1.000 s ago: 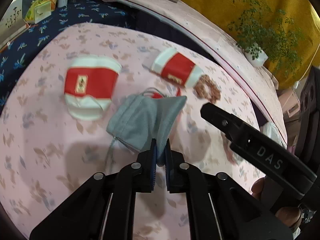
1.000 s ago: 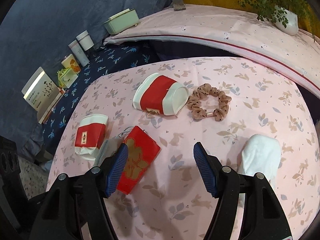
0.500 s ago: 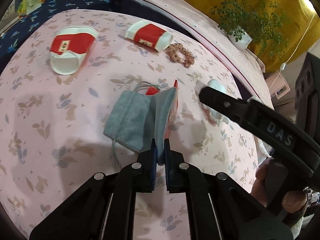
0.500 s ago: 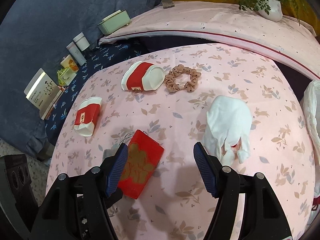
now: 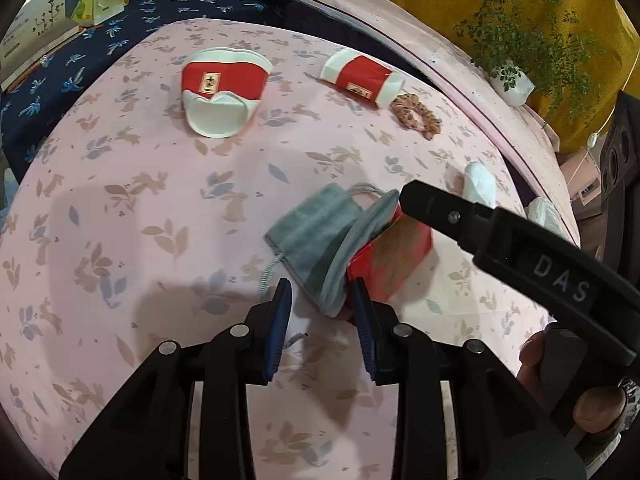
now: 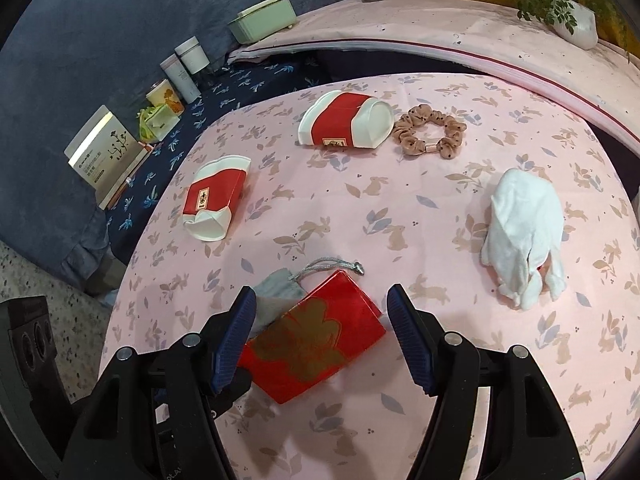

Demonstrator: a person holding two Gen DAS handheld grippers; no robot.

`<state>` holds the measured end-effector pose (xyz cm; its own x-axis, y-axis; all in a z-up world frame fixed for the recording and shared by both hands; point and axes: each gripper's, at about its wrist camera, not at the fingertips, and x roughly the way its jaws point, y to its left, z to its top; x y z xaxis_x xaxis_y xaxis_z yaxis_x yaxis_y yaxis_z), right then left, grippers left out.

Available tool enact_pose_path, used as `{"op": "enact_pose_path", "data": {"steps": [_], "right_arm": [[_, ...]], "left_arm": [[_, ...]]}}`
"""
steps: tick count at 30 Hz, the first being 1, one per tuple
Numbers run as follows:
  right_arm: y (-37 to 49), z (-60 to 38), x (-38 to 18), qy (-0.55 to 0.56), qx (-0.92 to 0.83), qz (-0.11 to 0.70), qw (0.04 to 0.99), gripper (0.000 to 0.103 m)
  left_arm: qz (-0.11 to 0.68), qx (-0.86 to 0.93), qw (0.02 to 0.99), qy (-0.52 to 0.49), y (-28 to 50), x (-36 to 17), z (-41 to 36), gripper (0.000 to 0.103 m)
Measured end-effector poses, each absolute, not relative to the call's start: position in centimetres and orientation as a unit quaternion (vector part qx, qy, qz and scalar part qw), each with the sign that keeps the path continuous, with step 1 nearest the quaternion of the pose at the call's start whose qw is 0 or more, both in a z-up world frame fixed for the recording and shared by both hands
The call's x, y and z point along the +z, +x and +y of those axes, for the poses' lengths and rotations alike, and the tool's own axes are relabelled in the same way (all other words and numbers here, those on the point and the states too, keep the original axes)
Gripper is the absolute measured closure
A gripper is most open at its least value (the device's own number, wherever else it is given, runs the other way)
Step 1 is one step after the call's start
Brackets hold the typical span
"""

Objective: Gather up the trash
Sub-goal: 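Grasp the grey drawstring pouch with the left tool, then grasp the red gift box with the right tool while the left tool holds the grey pouch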

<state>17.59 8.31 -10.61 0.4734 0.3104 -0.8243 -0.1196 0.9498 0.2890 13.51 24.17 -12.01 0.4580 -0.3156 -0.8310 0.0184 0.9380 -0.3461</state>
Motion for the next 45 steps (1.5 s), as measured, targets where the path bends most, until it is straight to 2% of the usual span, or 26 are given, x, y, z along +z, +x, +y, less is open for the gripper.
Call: {"op": "enact_pose_path", "data": {"steps": [9, 14, 16, 18, 21, 27, 34, 42, 45], "right_arm": [[16.9, 8.1, -12.8, 0.085, 0.112, 0.518, 0.844, 0.037], [16.4, 6.6, -13.7, 0.106, 0.094, 0.525, 0.839, 0.038], [16.2, 5.5, -13.8, 0.114, 0.086, 0.525, 0.839, 0.038], [15.7, 4.6, -13.6, 0.113, 0.08, 0.523, 0.841, 0.038], [14.9, 3.6, -13.5, 0.117, 0.078, 0.527, 0.838, 0.038], [12.9, 1.9, -13.9, 0.14, 0.085, 0.54, 0.826, 0.048], [10.1, -0.1, -13.9, 0.166, 0.087, 0.55, 0.814, 0.052], [6.9, -1.4, -14.0, 0.161, 0.089, 0.549, 0.815, 0.051], [6.1, -1.6, -14.0, 0.146, 0.092, 0.542, 0.823, 0.051]], "left_arm": [[0.521, -0.082, 0.836, -0.152, 14.0, -13.4, 25.8, 0.071], [0.519, -0.075, 0.842, -0.125, 14.8, -13.7, 24.5, 0.06], [0.517, -0.075, 0.846, -0.104, 15.0, -13.7, 23.6, 0.052], [0.512, -0.077, 0.851, -0.091, 15.1, -13.6, 23.0, 0.05], [0.512, -0.084, 0.85, -0.09, 15.4, -13.7, 22.2, 0.05], [0.518, -0.113, 0.843, -0.089, 15.2, -13.7, 20.4, 0.051], [0.523, -0.134, 0.837, -0.087, 13.9, -13.7, 18.2, 0.05], [0.529, -0.148, 0.832, -0.078, 12.9, -13.8, 15.4, 0.027], [0.53, -0.157, 0.83, -0.075, 12.6, -13.8, 14.1, 0.026]]}}
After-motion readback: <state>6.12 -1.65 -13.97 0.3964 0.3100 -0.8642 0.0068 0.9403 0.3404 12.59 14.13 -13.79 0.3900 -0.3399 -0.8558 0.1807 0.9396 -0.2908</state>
